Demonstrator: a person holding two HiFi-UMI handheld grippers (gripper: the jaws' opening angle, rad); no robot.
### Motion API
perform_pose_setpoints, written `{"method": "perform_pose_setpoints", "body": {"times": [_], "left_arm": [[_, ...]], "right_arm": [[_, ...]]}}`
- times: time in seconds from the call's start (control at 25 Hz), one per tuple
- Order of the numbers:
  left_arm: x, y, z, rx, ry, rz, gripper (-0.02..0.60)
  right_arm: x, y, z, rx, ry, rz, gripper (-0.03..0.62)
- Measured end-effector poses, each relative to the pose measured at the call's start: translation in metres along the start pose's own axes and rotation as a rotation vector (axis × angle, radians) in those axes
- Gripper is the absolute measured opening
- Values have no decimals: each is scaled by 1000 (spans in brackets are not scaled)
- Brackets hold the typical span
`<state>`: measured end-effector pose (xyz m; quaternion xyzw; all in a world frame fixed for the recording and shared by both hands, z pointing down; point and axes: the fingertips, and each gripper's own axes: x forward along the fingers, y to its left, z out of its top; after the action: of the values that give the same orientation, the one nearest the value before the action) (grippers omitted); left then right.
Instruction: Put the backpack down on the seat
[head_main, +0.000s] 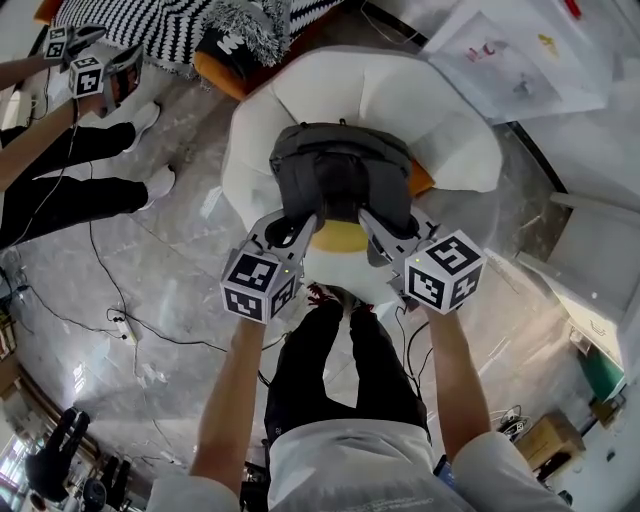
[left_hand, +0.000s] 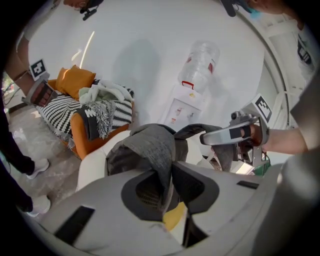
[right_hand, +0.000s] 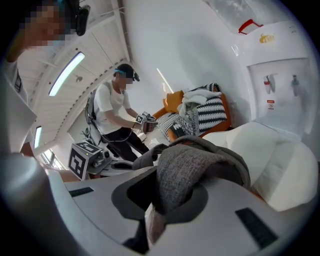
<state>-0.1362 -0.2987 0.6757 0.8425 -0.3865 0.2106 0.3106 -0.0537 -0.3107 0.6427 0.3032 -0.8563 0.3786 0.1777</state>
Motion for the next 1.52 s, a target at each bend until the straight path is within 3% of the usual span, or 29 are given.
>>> {"method": "perform_pose_setpoints", "body": {"times": [0.52,0.84,1.0,1.12,1.2,1.52], "left_arm": [[30,9,-16,-59,41,-38,77],[50,29,-20,-48,46,-10,92],[56,36,-27,-40,71,24,131],[57,39,-32,-40,86,44,218],[57,41,-34,-36,93,61,241],[56,49,-35,-63,85,99,247]], "right_arm": [[17,-31,-23,19,34,-65,31],[33,-53,-36,8,80,-79,44],[36,-65,-44,16,97,-117,65],[34,-75,-43,23,82,-183,109],[32,-80,-42,17,74,-222,132],[26,-91,-52,46,95,-259,161]]}}
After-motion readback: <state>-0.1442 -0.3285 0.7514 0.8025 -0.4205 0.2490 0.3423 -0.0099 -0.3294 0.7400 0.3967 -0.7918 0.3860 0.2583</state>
